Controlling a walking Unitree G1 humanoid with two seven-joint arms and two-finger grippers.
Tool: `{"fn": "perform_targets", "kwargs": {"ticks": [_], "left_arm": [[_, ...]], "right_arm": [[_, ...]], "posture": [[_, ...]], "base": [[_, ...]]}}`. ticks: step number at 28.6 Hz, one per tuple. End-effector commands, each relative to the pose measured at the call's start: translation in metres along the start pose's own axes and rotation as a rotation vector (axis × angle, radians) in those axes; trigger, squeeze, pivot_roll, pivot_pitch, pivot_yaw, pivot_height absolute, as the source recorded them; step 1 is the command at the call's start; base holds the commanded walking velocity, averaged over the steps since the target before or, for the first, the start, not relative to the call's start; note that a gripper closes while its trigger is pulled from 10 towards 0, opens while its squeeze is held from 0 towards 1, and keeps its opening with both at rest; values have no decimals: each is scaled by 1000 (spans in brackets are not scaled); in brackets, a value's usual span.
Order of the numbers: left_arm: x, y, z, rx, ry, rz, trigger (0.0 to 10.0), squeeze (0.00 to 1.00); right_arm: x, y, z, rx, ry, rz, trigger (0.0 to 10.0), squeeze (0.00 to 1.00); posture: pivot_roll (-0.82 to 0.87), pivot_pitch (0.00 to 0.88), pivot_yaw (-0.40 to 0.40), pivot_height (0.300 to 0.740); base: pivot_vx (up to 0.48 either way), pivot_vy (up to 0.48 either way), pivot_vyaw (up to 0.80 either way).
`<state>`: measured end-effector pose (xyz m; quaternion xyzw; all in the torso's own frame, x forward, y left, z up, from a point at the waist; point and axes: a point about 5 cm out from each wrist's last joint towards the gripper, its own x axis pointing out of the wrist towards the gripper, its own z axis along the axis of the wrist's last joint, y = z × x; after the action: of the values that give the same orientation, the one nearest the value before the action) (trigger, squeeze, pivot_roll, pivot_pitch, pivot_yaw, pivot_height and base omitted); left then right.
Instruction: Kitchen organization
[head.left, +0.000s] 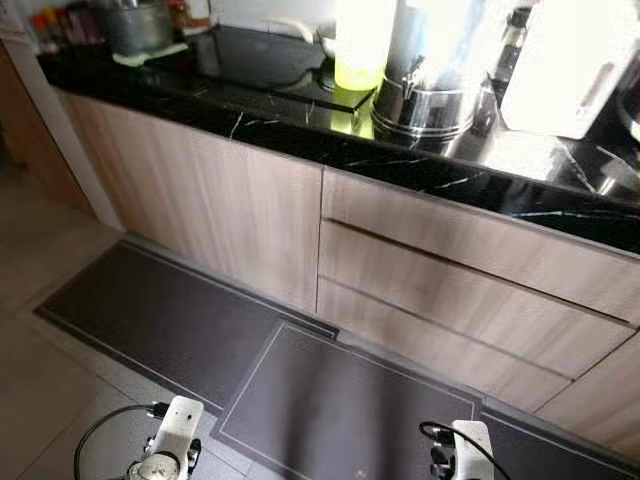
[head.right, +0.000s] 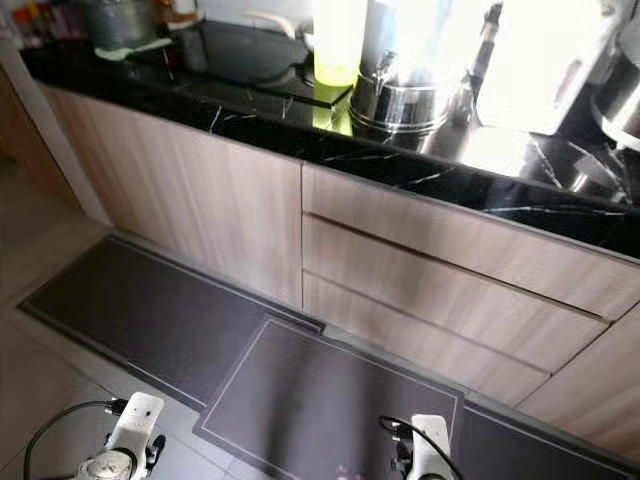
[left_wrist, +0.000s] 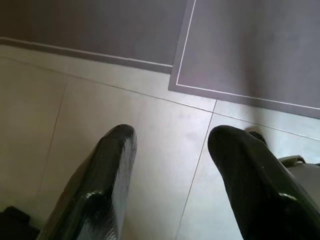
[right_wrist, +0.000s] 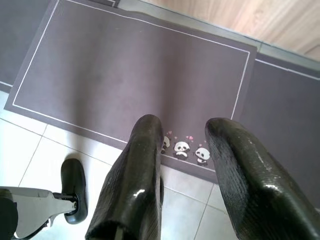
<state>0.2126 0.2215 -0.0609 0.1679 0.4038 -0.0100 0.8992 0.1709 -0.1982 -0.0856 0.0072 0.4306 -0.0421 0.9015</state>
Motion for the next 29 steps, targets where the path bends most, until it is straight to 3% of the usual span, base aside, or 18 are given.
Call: {"fn": "perform_targets", "kwargs": {"ticks": [1,9,16,21,29], "left_arm": [[0,-3,2,15,-10,-18,10000,0],[0,-8,2,14,-8,-27,10000,0],[1,-13,6,-102,-14,-47,10000,0],[2,-13,7,-62,-1,-70,10000,0],[-2,-1,-17,-113,121,-24,10000,0]], "right_arm": [[-1,-3,-2,24,7,-16,10000,0],[-1,-3,-3,22,11,-19,10000,0],[-1,-3,-3,24,14,-17,10000,0],[-1,-6,-4,34,18,-31,10000,0],[-2,-11,-6,50,21,-46,10000,0]], "posture": [[-12,0,1,740],[-11,0,-7,740],[-18,0,-10,740],[-17,0,-7,740],[-11,0,-5,740]], "base": [[0,0,0],[0,0,0],[0,0,0],[0,0,0],[0,0,0]]}}
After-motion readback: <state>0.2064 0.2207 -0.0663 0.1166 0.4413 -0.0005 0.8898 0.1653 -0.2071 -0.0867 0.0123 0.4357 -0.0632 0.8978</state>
